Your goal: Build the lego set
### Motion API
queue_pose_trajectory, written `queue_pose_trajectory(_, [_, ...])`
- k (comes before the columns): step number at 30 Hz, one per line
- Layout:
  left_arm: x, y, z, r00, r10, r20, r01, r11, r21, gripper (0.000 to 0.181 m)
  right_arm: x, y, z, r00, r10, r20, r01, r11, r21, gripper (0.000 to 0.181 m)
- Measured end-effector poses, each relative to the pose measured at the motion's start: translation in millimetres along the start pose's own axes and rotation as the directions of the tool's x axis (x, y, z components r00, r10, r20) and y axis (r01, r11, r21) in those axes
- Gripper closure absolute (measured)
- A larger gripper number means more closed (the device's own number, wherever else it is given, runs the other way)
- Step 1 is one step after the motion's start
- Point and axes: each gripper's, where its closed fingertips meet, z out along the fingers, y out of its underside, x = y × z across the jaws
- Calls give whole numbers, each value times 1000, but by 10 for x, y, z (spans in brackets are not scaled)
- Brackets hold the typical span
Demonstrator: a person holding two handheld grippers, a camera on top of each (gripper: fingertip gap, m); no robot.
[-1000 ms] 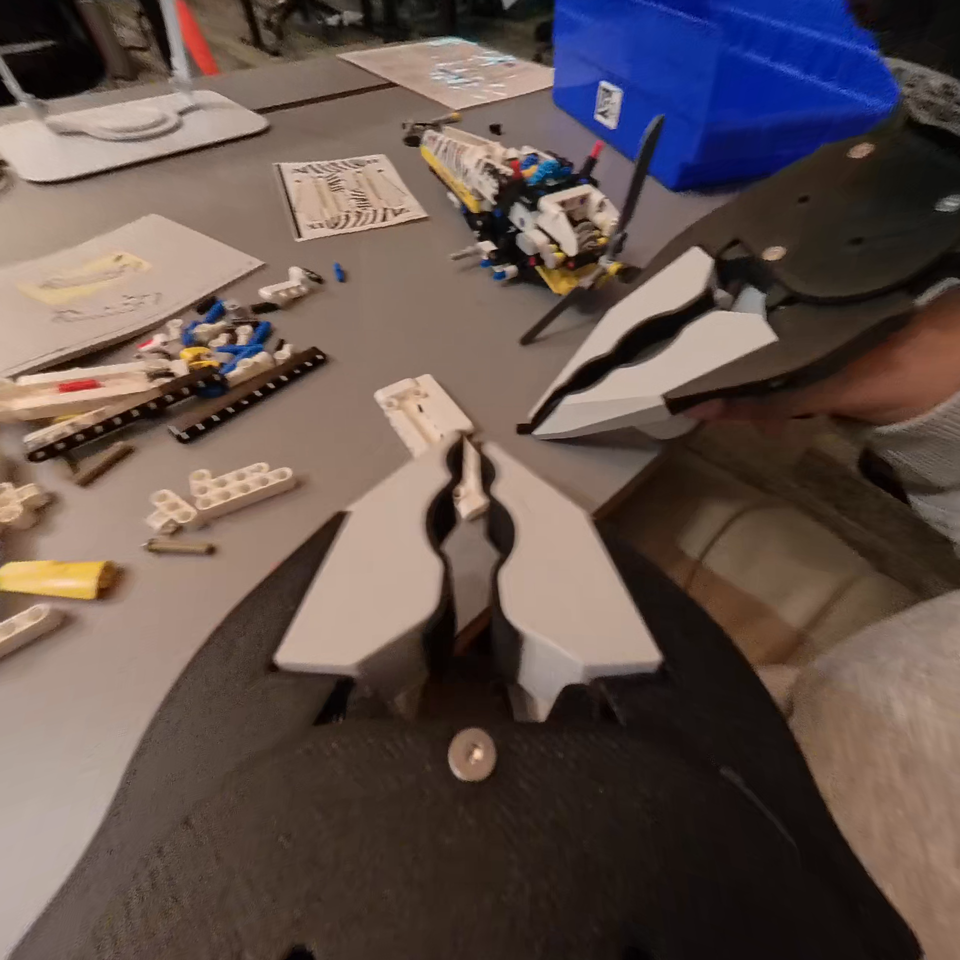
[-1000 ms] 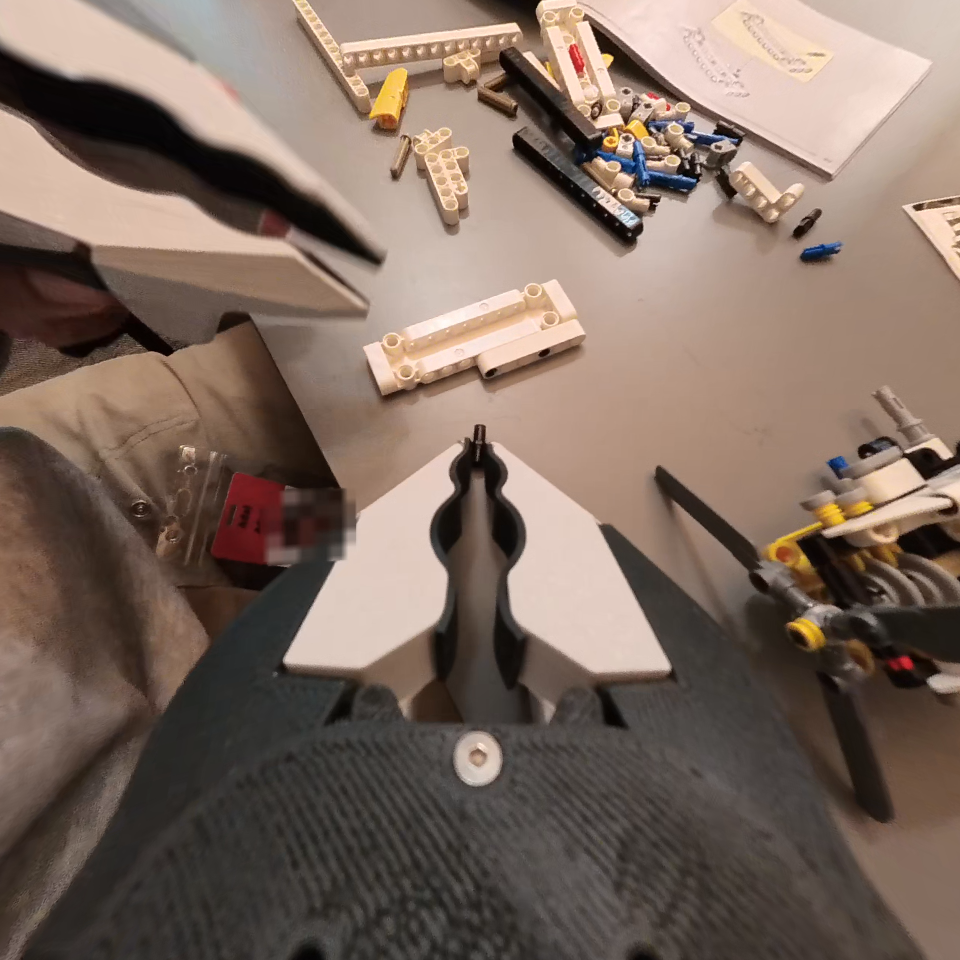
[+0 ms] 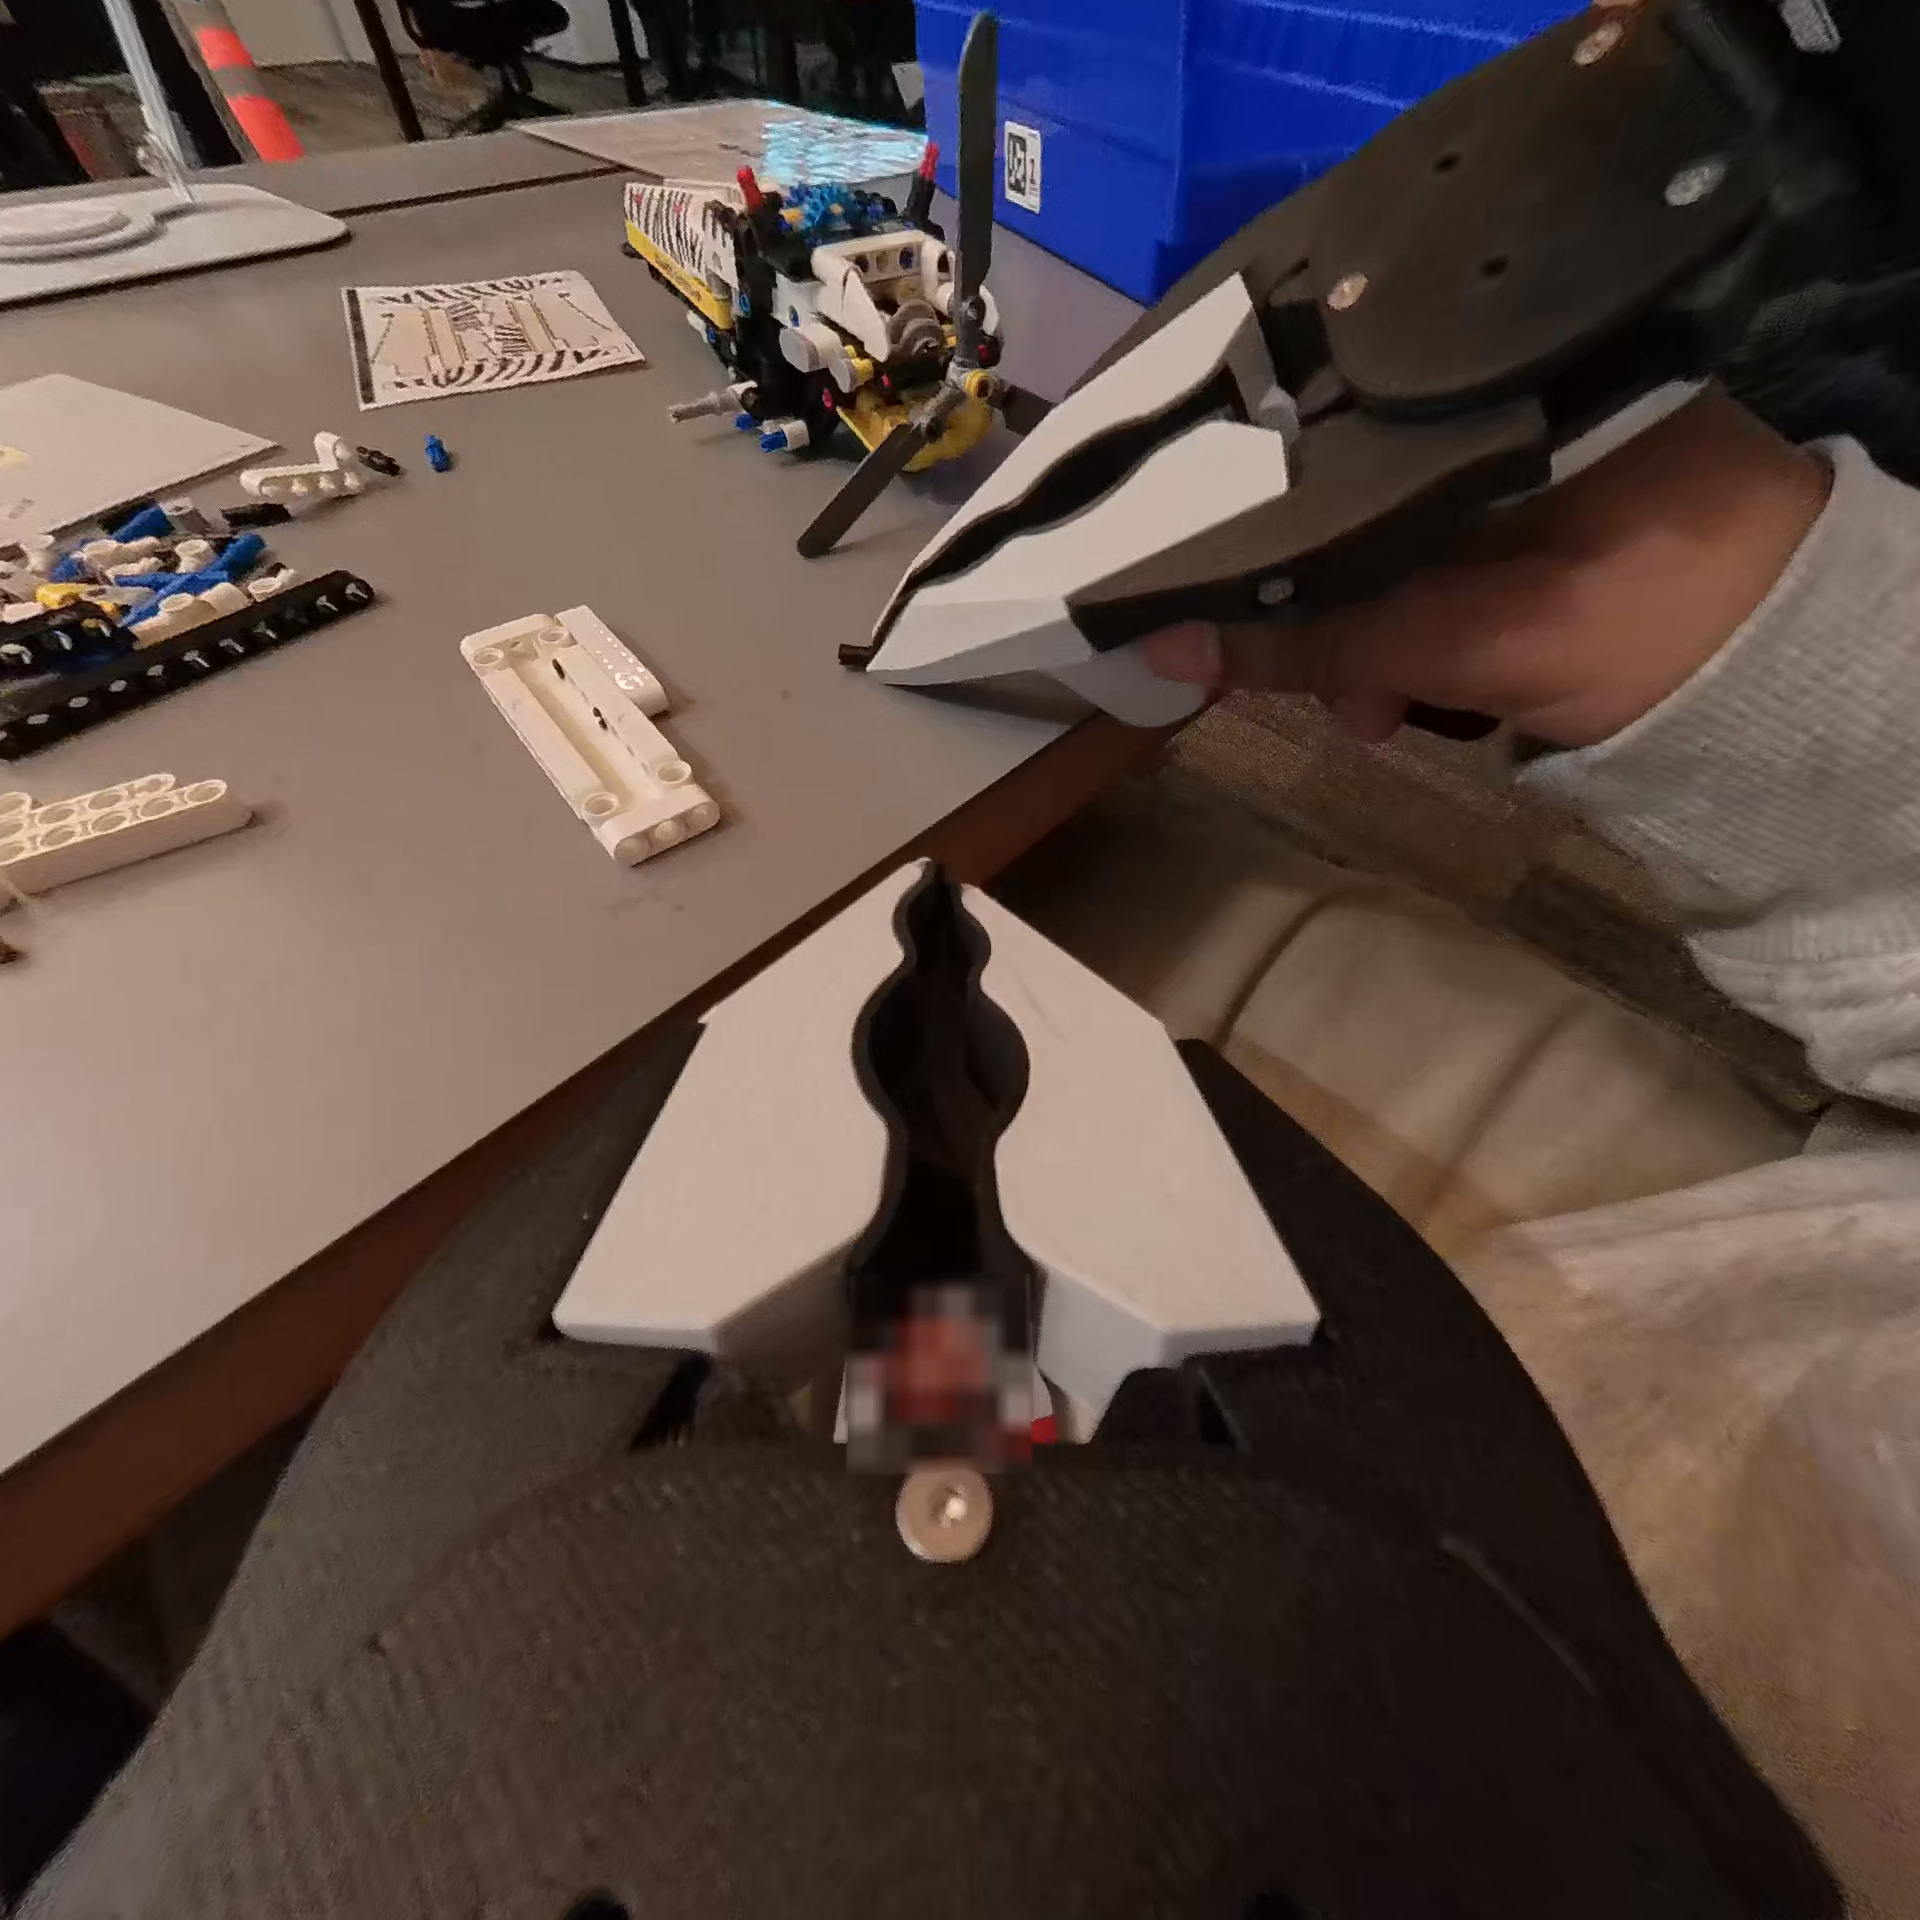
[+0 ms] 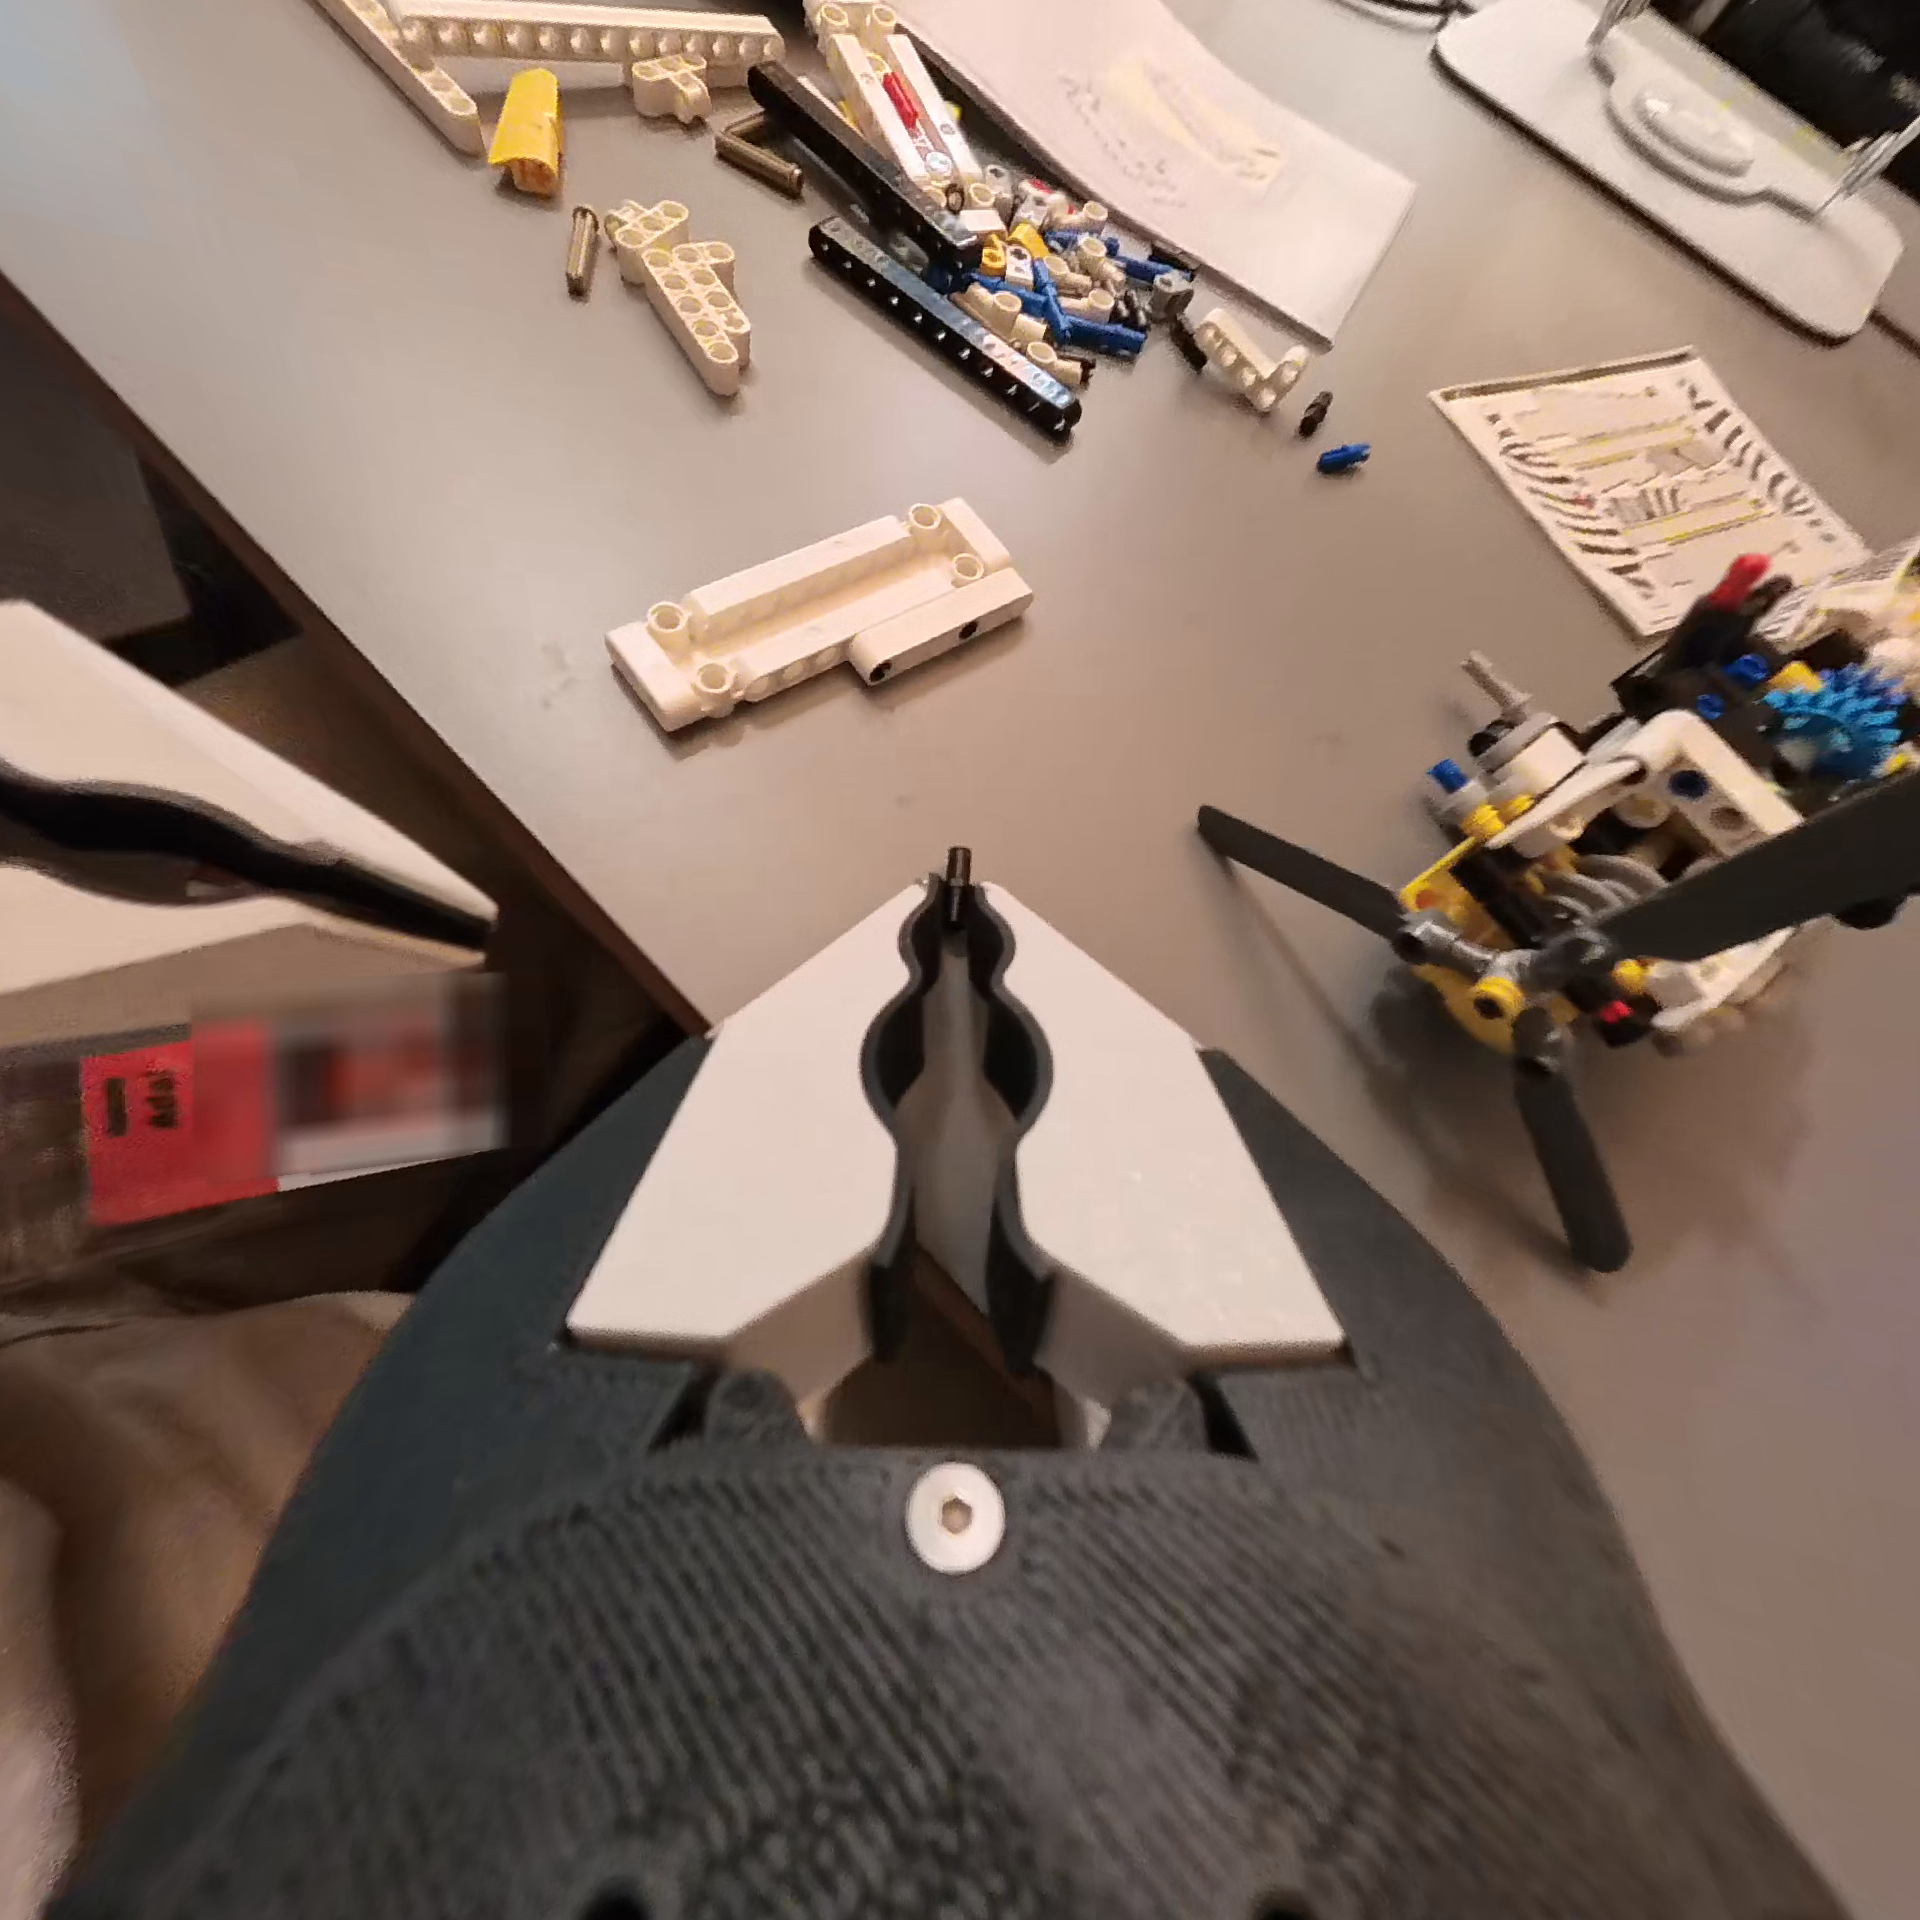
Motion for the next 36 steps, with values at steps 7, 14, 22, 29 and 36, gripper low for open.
queue_pose_trajectory(7, [-261,16,-27,993,88,78,-84,995,-44,181,-3,-4,16,998,50,50,-49,999,-19,179])
queue_pose_trajectory(14, [-387,27,-52,997,-64,50,65,998,-12,178,-7,-8,32,992,92,89,-89,995,-39,179])
queue_pose_trajectory(22, [-547,-108,-145,987,-156,38,153,985,74,175,-23,-25,52,987,112,119,-107,993,-50,179])
queue_pose_trajectory(29, [-529,-263,-83,979,-199,-46,204,968,146,176,-23,-63,105,981,139,138,-132,989,-60,179])
queue_pose_trajectory(36, [-463,-260,-138,941,-307,-142,327,933,148,181,-9,-82,141,982,138,127,-130,989,-65,179])
